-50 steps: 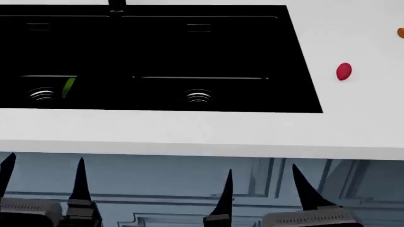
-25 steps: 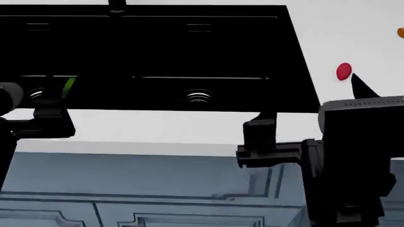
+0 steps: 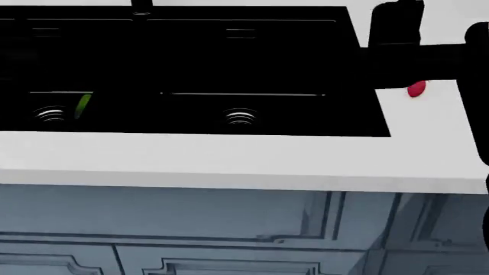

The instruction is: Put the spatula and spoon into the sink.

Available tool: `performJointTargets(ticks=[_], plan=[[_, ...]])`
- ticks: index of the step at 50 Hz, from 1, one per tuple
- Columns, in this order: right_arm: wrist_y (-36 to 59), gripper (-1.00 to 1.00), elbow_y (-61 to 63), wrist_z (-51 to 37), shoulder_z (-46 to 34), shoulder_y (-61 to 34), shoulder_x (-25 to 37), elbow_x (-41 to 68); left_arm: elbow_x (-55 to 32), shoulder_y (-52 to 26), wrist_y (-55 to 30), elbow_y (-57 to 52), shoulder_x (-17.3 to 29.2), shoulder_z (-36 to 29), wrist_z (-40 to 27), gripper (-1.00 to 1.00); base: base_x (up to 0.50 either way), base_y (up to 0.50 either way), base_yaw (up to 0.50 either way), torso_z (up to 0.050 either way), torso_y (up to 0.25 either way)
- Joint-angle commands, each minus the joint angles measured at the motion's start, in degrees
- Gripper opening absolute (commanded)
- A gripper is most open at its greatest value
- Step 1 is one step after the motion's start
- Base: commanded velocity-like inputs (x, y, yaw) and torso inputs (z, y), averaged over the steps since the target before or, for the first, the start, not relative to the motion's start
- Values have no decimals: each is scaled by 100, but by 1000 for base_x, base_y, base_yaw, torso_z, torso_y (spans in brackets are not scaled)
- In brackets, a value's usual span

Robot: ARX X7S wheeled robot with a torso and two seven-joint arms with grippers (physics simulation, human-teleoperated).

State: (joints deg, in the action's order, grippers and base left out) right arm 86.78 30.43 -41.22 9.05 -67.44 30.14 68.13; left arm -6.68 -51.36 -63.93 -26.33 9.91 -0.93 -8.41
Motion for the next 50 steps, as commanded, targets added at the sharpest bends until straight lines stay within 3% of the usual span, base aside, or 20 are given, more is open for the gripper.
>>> performJointTargets(ticks=[1,5,50], plan=[[-8,100,-694,-650,-174,-860,355,1342,-33,-494,-132,198,112,-78,37,100,0,0,0,0,0],[-182,100,-559,-389,-300,-880,415,1209,-66,-473,-142,141,100,-46,35,100,279,-215,0,0,0],[-503,100,-463,-706,-546,-857,717,1916,-322,-373,-385,-81,153,56,20,100,397,-311,0,0,0]])
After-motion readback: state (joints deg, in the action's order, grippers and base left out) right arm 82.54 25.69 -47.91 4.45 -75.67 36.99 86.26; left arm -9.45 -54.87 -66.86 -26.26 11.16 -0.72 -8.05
